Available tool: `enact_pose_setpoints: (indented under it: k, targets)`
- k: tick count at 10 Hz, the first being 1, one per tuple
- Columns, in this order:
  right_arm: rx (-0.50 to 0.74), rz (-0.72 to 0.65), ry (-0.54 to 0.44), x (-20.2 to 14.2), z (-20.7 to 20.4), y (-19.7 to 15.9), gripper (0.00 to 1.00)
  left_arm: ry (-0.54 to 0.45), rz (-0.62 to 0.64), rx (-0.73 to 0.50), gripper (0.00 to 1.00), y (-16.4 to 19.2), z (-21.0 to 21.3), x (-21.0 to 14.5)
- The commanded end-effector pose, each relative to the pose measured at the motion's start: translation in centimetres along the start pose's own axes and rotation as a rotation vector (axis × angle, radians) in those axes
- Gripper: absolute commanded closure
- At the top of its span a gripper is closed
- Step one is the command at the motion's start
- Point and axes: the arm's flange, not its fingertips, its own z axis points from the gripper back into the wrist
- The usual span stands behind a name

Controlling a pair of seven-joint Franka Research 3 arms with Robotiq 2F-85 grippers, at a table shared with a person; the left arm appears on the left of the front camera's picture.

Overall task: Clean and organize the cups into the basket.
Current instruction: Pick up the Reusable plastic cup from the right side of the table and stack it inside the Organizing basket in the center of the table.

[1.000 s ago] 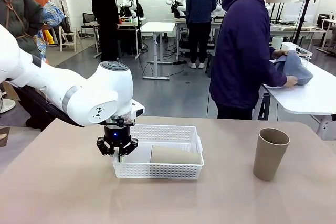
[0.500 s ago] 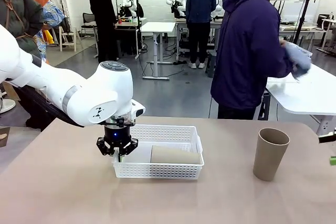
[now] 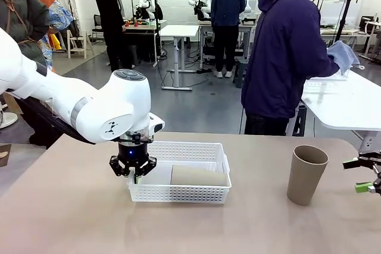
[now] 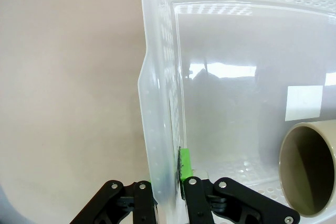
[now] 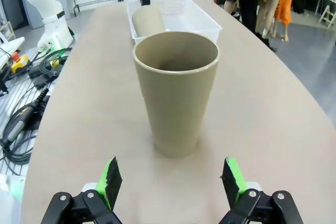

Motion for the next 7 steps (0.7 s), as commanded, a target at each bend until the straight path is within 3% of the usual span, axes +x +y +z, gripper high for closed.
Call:
enact_pose_setpoints:
  k: [1, 7]
  targets:
    - [-0.016, -0.009, 0.008, -0.3, -1.1, -1.4, 0.00, -0.009, 0.003, 0.017, 1.00, 0.0, -0.1, -0.2]
    - [0.018, -0.045, 0.000, -1.0, -5.3, -4.4, 0.00, -0.009, 0.003, 0.017, 1.00, 0.0, -0.1, -0.2]
